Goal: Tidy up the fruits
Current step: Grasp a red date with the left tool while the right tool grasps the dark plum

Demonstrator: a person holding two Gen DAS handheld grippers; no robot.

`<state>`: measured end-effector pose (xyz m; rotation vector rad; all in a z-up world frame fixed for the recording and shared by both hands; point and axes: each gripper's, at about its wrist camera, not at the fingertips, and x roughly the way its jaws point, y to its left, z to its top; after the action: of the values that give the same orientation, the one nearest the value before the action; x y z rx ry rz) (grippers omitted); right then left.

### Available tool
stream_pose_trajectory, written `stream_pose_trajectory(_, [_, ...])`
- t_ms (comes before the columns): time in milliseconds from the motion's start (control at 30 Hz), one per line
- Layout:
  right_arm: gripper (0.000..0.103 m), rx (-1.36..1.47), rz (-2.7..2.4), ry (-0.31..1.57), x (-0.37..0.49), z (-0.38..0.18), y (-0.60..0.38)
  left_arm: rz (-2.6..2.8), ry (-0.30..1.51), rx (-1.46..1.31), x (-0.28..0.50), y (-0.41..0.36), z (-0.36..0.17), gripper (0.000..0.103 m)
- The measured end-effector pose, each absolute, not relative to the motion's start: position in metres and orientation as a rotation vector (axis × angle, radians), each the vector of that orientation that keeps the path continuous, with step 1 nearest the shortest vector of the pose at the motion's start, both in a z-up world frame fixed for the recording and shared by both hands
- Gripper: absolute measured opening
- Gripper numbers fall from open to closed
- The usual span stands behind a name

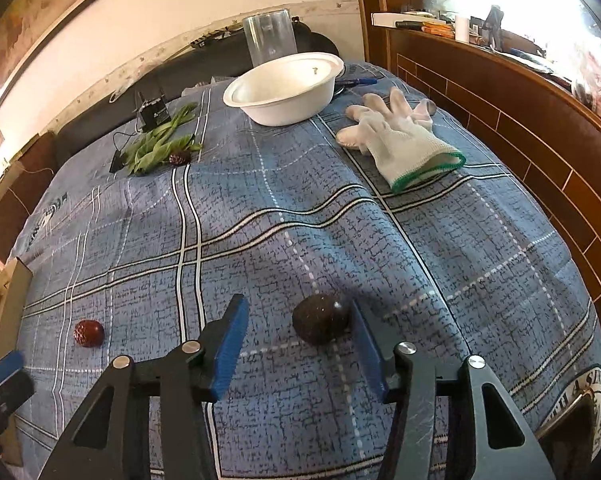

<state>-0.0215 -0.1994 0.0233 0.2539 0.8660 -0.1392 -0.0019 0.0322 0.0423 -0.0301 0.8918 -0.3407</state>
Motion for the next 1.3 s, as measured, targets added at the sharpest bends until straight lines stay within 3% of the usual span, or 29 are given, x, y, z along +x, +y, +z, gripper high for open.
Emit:
stream_pose_trajectory(367, [0.032, 0.265, -0.153, 0.851, -0.025, 0.023, -0.202, -0.435, 0.922, -0.003, 0.028, -0.003, 0.017, 0.060])
stream_pose_trajectory(700, [0.031, 0.261, -0.143, 0.850, -0.025, 0.023, -0.200, -0.456, 0.897, 0.007, 0.027, -0.010, 0.016, 0.060])
stream_pose_trajectory(767, [0.031, 0.260, -0.143, 0.850, -0.025, 0.022, -0.200, -0.443, 0.895, 0.015, 0.027, -0.011, 0.016, 0.053])
stream_pose_trajectory(800, [0.031, 0.260, -0.143, 0.850, -0.025, 0.022, -0.200, -0.431, 0.894, 0.023, 0.027, -0.011, 0.016, 0.038])
stream_pose_trajectory(833, [0.031, 0.259, -0.143, 0.850, -0.025, 0.022, -0.200, -0.424, 0.894, 0.040, 0.026, -0.012, 0.015, 0.029])
stream_pose_trajectory(1300, [0.026, 0.242, -0.145, 0.830, -0.029, 0.026, -0.196, -0.425, 0.876, 0.025, 0.020, -0.007, 0.016, 0.029])
